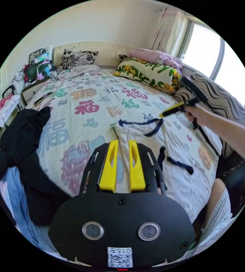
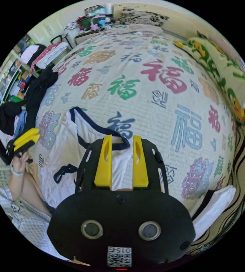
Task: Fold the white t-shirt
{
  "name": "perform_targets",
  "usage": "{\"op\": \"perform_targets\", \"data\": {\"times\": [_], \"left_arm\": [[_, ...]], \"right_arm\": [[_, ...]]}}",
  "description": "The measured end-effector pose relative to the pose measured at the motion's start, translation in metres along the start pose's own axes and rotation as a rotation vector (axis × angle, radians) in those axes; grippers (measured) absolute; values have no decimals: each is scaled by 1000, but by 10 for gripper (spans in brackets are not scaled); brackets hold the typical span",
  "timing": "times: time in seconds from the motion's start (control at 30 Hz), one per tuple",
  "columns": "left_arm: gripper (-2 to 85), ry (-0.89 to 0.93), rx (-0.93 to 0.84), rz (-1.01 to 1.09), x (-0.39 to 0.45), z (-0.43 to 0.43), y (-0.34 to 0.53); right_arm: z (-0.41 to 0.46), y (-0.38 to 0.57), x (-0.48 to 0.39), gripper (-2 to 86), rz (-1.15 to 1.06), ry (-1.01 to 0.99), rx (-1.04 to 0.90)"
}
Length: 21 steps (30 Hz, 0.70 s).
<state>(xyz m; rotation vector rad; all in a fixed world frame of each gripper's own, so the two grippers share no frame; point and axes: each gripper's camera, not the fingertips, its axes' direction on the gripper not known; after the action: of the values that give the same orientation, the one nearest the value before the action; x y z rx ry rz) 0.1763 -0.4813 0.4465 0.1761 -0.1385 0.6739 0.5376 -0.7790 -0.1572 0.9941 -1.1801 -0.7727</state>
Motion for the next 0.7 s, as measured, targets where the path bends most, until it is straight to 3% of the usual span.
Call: {"op": "perform_targets", "data": {"times": [0.17,0.3,0.4,0.7], "left_arm": [[94,47,-152,-47,-33,79,-80],[67,33,-353,5,-27,137,-99],[13,74,-341,73,-22,138,-106],[-2,-90,-198,150,1,104,-172]], "right_arm": [[7,32,52,80,166,-189,7],[11,45,54,11,70,-240,-55],[1,51,61,-3,66,-154,-51],[-76,57,98,-8,170,-45,122]]}}
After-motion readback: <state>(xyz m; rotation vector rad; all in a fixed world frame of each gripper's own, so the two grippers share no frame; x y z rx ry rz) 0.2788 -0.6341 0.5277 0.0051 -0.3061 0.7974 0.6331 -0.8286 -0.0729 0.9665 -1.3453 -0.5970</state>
